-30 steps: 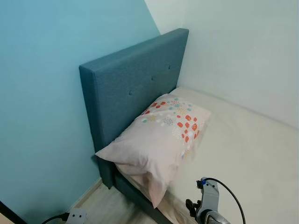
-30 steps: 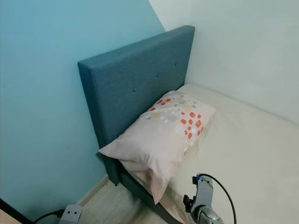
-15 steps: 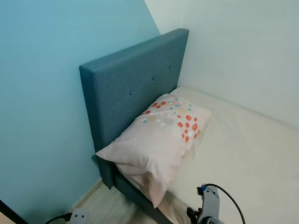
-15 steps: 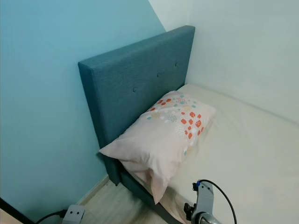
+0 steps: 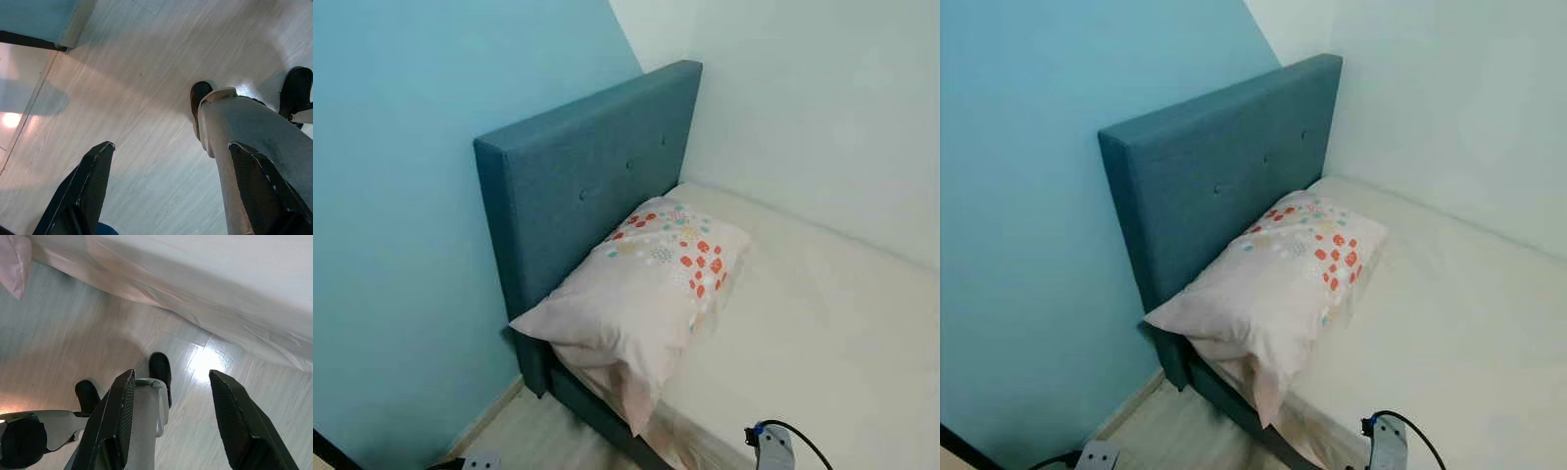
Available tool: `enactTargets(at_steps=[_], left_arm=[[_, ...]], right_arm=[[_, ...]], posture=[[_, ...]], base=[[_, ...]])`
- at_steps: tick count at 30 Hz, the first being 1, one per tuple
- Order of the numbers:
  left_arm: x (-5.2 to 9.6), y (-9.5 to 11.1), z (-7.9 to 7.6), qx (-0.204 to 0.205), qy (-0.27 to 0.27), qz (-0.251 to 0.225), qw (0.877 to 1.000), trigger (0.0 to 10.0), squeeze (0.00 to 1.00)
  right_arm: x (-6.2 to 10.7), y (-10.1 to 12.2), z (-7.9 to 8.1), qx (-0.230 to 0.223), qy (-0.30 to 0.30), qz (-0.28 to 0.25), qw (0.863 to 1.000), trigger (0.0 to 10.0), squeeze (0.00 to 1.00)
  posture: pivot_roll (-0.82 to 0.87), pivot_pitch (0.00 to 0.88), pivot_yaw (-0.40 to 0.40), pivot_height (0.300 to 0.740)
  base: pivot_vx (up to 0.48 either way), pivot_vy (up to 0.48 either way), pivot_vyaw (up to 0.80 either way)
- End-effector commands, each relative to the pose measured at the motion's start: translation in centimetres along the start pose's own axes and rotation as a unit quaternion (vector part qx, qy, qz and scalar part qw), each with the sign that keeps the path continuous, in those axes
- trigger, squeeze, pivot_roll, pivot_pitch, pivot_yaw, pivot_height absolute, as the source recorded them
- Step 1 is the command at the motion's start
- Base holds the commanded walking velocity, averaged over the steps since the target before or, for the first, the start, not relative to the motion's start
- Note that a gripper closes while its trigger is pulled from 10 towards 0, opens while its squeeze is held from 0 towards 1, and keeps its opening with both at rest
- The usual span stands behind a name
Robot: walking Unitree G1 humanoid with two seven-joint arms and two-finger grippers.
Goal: Clean up the room
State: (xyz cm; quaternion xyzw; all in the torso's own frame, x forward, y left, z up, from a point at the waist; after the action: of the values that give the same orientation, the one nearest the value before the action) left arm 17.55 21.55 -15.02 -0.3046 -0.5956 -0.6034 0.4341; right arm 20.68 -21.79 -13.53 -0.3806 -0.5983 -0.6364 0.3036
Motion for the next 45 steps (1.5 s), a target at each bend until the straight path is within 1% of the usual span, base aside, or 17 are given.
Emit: enactTargets(at_steps=[1,7,15,21,29,33,45], left_arm=[[0.0,-0.3,-0.5,-0.002,-0.006,0.003,1.000,10.0,0.00],[0.0,-0.1,-0.3,0.004,-0.005,0.002,1.000,10.0,0.00],[0.0,-0.2,-0.1,0.002,-0.004,0.003,1.000,10.0,0.00],[0.0,-0.1,-0.1,-0.005,-0.005,0.001,1.000,10.0,0.00],[0.0,0.2,-0.2,-0.009,-0.006,-0.001,1.000,10.0,0.00],[-0.1,0.5,-0.5,-0.010,-0.010,-0.004,1.000,10.0,0.00],[-0.1,0.7,-0.9,-0.007,-0.013,-0.005,1.000,10.0,0.00]], right_arm=[[0.0,0.2,-0.3,-0.002,-0.003,-0.003,1.000,10.0,0.00],[0.0,-0.2,-0.1,0.010,-0.001,0.005,1.000,10.0,0.00],[0.0,-0.2,0.2,0.004,0.006,0.002,1.000,10.0,0.00],[0.1,-0.7,0.2,0.001,0.007,0.010,1.000,10.0,0.00],[0.1,-1.1,0.0,-0.003,0.004,0.015,1.000,10.0,0.00],[0.2,-1.5,-0.2,-0.002,0.001,0.021,1.000,10.0,0.00],[0.2,-1.7,-0.4,-0.001,-0.003,0.023,1.000,10.0,0.00]], posture=[[0.01,0.009,-0.087,0.740],[0.01,0.014,-0.089,0.740],[0.01,0.013,-0.084,0.740],[0.01,0.009,-0.083,0.740],[0.01,0.000,-0.083,0.740],[0.01,0.000,-0.087,0.740],[0.00,0.000,-0.086,0.740]], base=[[0.000,0.000,0.00],[0.000,0.000,0.00],[0.000,0.000,0.00],[0.000,0.000,0.00],[0.000,0.000,0.00],[0.000,0.000,0.00],[0.000,0.000,0.00]])
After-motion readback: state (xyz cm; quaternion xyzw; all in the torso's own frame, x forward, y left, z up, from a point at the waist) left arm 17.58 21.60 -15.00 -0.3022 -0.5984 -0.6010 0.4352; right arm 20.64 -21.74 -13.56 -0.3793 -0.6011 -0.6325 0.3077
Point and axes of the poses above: a point about 5 cm out from each wrist's last joint towards the gripper, its own x axis pointing back from the gripper into the wrist, its own y axis along the axis of the wrist's last joint, z = x × y, the point moved 6 cm from there along -x, pointing out of the wrist towards the gripper, and after that the axes turned 10 degrees about x, right-handed, at the moved point
